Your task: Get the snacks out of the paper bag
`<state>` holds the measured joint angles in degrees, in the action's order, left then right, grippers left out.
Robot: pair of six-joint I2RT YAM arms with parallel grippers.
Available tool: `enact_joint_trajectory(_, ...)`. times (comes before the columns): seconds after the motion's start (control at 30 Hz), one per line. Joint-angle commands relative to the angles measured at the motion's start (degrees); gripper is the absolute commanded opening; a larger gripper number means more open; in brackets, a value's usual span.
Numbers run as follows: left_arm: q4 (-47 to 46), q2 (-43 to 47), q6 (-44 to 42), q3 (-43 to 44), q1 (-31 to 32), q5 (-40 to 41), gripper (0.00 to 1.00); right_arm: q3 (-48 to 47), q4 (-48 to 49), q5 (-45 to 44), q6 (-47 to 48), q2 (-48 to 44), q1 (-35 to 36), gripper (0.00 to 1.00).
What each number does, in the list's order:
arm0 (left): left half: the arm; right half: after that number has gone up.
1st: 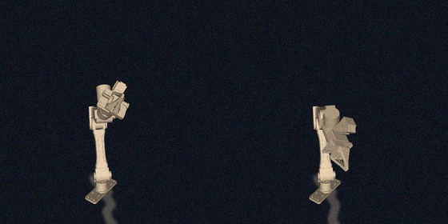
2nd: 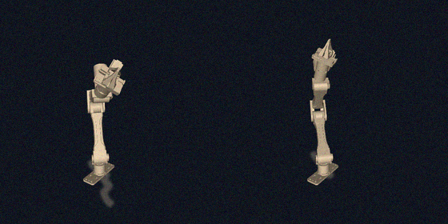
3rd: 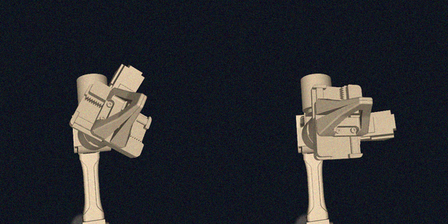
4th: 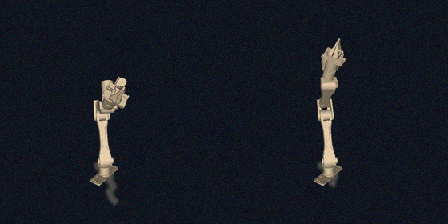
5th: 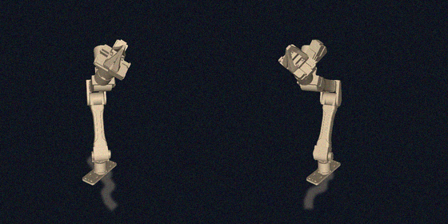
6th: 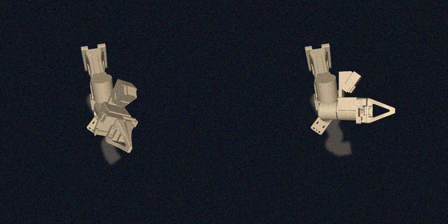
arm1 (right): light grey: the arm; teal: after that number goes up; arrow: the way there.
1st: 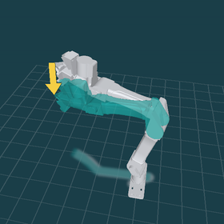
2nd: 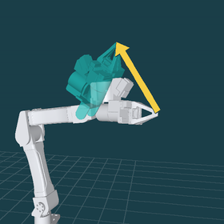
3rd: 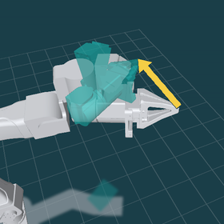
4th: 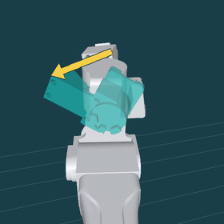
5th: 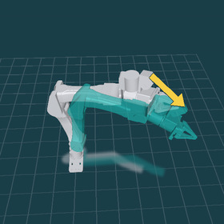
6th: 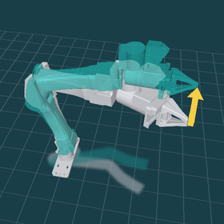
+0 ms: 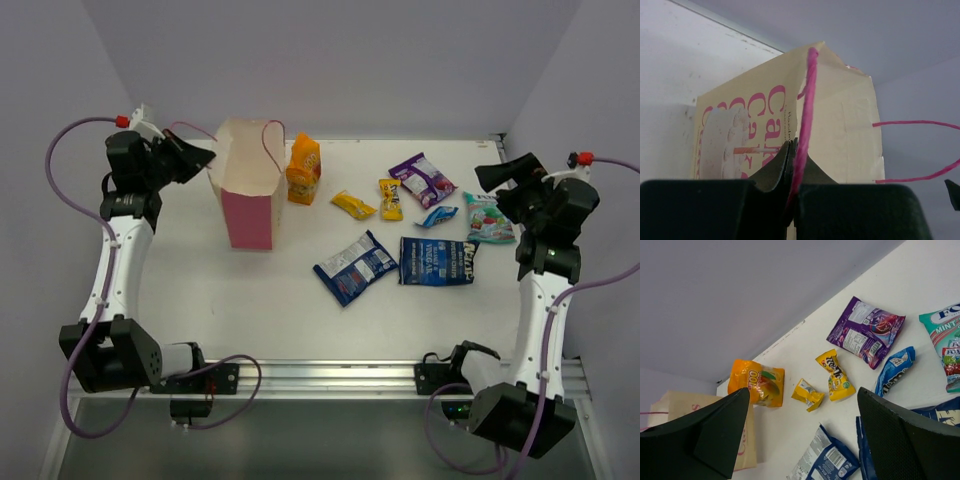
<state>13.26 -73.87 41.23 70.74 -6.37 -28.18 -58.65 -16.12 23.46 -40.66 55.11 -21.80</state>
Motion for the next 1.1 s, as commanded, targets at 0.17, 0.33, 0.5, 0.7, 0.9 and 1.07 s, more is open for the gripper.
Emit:
enact_joint_trajectory(0.17,-6.0,-3.7,0.0,-7.4,-5.8,-2.1,0.0,0.3,2.9,1.8,2.5,1.1,0.7,0.91)
enact_joint_trajectory(0.33,-5.0,-4.2,-2.7,-9.5,-9.2,-1.2,0.0,-0.9,2.1,1.7,4.5,1.8,1.5,0.91)
enact_joint_trajectory(0.5,3.2,-2.0,-7.8,-6.2,-10.3,6.4,0.18,-4.3,-0.8,-1.7,10.1,2.1,4.8,0.92)
enact_joint_trajectory(0.7,7.5,-0.1,-11.1,-1.9,-10.3,10.9,0.52,-6.8,-2.7,-3.3,13.2,2.3,7.6,0.93)
enact_joint_trajectory(0.9,8.4,0.3,-11.7,1.3,-10.2,10.3,0.75,-8.0,-3.7,-4.2,14.0,1.8,8.4,0.94)
enact_joint_trajectory(1.07,7.8,0.0,-11.1,2.7,-10.2,8.4,0.84,-8.6,-4.1,-4.3,14.3,1.6,8.5,0.94)
